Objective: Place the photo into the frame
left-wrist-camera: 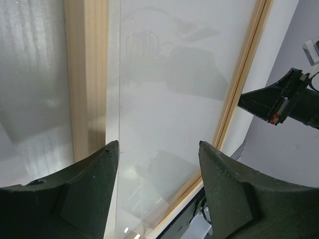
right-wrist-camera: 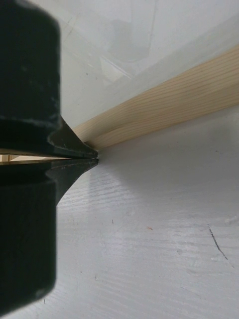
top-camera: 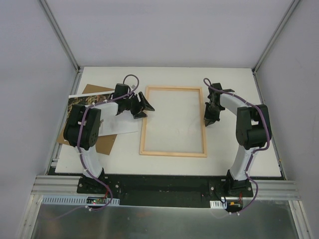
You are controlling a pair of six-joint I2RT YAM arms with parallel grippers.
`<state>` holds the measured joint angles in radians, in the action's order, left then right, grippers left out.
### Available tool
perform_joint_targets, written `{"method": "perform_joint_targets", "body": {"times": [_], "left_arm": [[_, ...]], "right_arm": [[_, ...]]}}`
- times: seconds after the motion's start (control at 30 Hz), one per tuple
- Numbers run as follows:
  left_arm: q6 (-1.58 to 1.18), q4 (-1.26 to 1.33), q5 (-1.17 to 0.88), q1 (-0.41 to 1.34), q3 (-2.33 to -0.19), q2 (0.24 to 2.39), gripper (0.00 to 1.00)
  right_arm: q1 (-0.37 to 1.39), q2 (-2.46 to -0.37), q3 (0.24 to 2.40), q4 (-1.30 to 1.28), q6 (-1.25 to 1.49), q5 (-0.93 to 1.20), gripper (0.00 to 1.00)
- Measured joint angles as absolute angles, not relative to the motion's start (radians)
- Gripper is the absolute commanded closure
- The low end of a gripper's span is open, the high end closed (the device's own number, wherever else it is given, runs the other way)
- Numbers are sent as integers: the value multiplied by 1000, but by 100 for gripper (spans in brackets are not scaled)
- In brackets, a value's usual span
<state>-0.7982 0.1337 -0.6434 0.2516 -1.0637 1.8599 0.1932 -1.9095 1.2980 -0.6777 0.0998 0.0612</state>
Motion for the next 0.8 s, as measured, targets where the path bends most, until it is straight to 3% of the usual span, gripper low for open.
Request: {"method": "perform_joint_targets", "body": {"times": [0.7,0.8], "left_arm": [[-786,66,-551,221,-1034,1787,37],[-774,25,-510,221,-1031,1762,44]], "right_arm": [[193,-1909,1298,-677,99,68,98],[193,-1909,1298,-677,100,66,97]]}}
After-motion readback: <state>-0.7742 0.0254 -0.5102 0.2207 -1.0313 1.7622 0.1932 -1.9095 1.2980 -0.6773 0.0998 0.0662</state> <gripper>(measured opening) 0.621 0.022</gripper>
